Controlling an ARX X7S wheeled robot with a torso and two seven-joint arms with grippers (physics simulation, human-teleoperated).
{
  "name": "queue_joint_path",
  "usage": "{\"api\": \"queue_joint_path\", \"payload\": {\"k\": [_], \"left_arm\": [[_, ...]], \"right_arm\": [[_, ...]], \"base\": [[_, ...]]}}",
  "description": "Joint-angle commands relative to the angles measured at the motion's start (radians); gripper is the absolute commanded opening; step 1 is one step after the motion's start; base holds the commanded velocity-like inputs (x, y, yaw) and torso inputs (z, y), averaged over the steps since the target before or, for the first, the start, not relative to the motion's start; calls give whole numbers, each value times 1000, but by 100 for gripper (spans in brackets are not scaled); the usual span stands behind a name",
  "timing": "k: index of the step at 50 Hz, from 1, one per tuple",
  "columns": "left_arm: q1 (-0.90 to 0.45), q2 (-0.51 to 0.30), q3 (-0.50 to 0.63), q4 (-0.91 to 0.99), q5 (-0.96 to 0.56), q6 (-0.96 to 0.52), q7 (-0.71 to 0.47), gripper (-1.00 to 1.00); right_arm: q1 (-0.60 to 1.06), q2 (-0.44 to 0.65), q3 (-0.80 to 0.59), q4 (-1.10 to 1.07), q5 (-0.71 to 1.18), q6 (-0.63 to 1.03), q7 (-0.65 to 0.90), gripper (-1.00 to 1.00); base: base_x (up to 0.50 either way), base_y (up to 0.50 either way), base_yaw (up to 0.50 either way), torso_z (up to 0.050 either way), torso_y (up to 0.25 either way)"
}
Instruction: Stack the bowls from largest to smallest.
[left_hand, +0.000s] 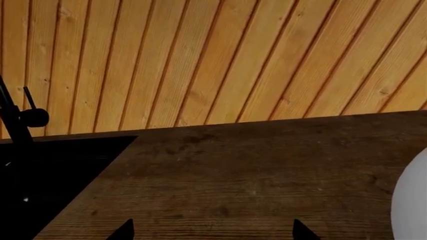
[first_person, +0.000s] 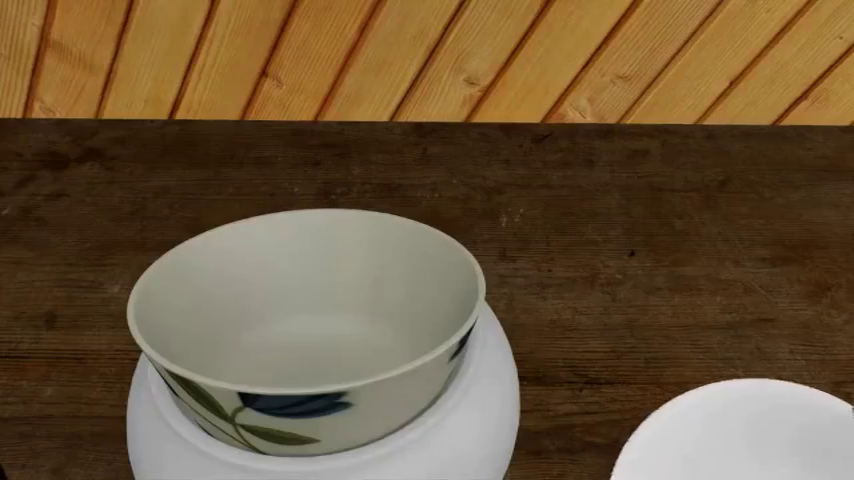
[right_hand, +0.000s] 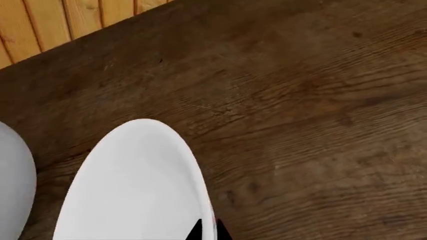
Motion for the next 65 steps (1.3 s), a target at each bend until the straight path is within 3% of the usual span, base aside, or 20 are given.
{"api": "queue_joint_path", "payload": {"k": [1,8,14,18,23,33,42,47,56,65], "left_arm": [[-4,8,-7,0,-13,7,21,100],[1,3,-17,3,-23,9,21,100],[16,-8,-57,0,-44,14,23,100],[16,-6,-64,-6,-48,17,20,100],[20,-8,-66,-4,-52,18,20,100],[17,-7,-48,-18,-39,22,22,100],[12,-5,-39,-21,-35,25,20,100],[15,-7,-43,-23,-39,29,23,100],[25,-8,-61,-38,-43,40,28,100],[27,-14,-83,-37,-63,41,24,100]], "right_arm": [[61,77,-22,-17,164,-177,60,-100],[182,176,-162,-55,255,-334,82,-100],[396,317,-396,-83,343,-531,58,-100],[724,422,-695,-90,423,-675,16,-100],[1124,282,-974,-20,471,-655,145,-100],[1476,17,-1212,225,454,-582,263,-100],[1587,-171,-1309,387,442,-578,257,-100],[1547,-242,-1344,410,403,-574,211,-100],[1489,-314,-1401,390,380,-576,200,-100],[1472,-312,-1424,349,404,-581,234,-100]], "base": [[0,0,0,0,0],[0,0,0,0,0],[0,0,0,0,0],[0,0,0,0,0],[0,0,0,0,0],[0,0,0,0,0],[0,0,0,0,0],[0,0,0,0,0],[0,0,0,0,0],[0,0,0,0,1]]}}
